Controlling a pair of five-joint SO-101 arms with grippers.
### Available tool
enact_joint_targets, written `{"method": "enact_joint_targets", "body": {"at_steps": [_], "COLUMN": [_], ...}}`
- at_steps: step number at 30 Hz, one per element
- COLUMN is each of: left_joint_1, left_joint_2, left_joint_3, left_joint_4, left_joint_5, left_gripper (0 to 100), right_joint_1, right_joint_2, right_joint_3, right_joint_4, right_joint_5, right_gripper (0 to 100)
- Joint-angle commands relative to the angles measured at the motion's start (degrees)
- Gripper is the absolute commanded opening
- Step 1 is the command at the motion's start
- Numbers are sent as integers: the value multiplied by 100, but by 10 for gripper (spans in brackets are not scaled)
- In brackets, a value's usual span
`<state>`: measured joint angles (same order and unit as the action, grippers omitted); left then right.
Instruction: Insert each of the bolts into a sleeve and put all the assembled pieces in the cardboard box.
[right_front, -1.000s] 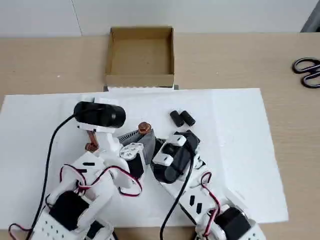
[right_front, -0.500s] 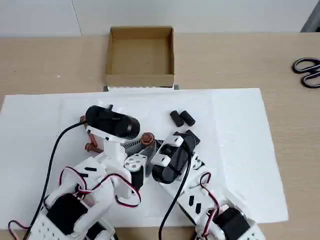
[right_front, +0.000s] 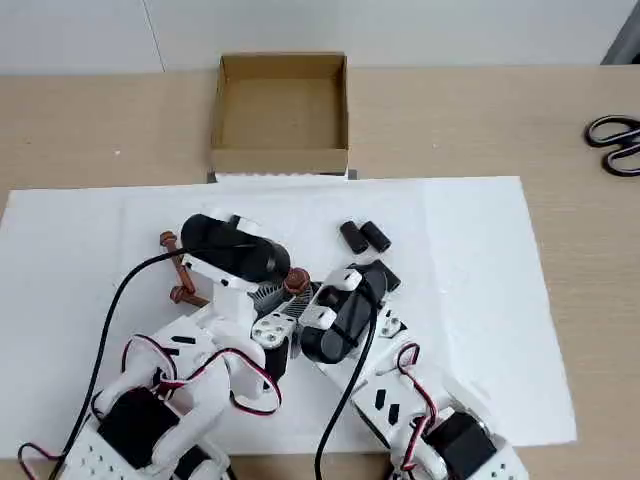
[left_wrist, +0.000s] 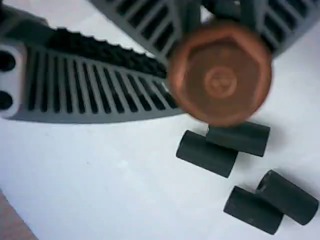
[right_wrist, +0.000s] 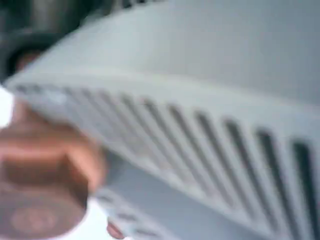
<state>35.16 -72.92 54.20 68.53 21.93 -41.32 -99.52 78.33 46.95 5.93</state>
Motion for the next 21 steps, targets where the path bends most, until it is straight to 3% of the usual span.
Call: {"method": "enact_joint_targets", "body": {"at_steps": [1,9,21], "left_joint_1": [-62,-70,-70], "left_joint_2": [35,35,35], "left_joint_3": [374,330,-145], "left_joint_4": [325,334,343], "left_joint_5": [-44,-18,-9], "left_gripper": [9,220,227], "right_joint_1": [224,224,224], "right_joint_2": [-154,-154,-119], "right_joint_3": [-598,-598,-563], "right_joint_4": [-136,-92,-92], "right_joint_5": [26,26,26], "right_gripper": [2,2,2]}}
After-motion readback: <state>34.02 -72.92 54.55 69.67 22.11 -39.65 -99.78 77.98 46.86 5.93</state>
